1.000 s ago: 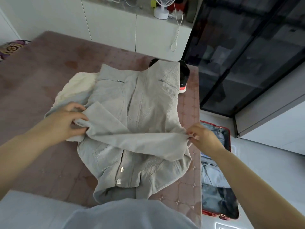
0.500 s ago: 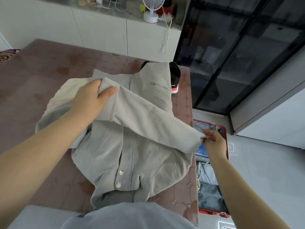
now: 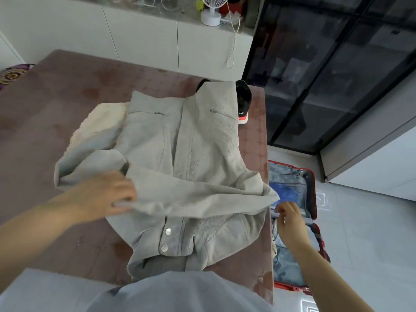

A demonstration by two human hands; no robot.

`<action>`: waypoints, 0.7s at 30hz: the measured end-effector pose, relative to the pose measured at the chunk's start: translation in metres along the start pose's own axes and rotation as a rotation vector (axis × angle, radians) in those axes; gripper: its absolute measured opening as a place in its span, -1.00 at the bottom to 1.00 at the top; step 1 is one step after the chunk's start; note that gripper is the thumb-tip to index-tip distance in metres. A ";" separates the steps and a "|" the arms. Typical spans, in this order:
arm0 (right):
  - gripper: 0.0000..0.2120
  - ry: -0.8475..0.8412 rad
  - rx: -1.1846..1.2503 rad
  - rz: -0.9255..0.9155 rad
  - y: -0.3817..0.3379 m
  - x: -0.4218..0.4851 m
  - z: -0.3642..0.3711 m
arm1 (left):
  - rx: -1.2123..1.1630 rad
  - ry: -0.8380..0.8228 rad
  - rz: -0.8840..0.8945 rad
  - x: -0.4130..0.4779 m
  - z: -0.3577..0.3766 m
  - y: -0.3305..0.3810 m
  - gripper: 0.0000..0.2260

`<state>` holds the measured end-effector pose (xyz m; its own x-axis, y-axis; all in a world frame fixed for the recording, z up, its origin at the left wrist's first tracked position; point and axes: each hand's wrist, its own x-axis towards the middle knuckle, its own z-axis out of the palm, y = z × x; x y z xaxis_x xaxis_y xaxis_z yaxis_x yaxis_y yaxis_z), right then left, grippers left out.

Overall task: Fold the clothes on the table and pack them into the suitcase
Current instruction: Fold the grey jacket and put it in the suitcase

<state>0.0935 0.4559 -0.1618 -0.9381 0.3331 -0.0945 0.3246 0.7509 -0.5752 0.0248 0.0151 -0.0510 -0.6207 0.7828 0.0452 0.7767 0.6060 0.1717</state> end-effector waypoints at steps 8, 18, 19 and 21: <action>-0.38 -0.097 -0.303 -0.370 -0.017 0.010 -0.008 | -0.017 -0.018 -0.039 -0.018 0.048 0.017 -0.57; -0.73 0.288 -0.086 -0.553 -0.052 0.040 -0.043 | -0.305 -0.069 -0.756 0.040 0.059 0.000 -0.89; -0.77 0.332 -0.060 -0.525 -0.053 0.038 -0.045 | -0.405 0.008 -0.774 0.040 0.055 -0.003 -0.90; -0.78 0.323 -0.121 -0.365 -0.047 0.035 -0.041 | -0.493 0.199 -0.807 0.044 0.041 -0.009 -0.90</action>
<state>0.0503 0.4558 -0.1050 -0.9141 0.1810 0.3628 0.0113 0.9058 -0.4236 -0.0053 0.0501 -0.0909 -0.9899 0.0912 -0.1089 0.0048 0.7878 0.6159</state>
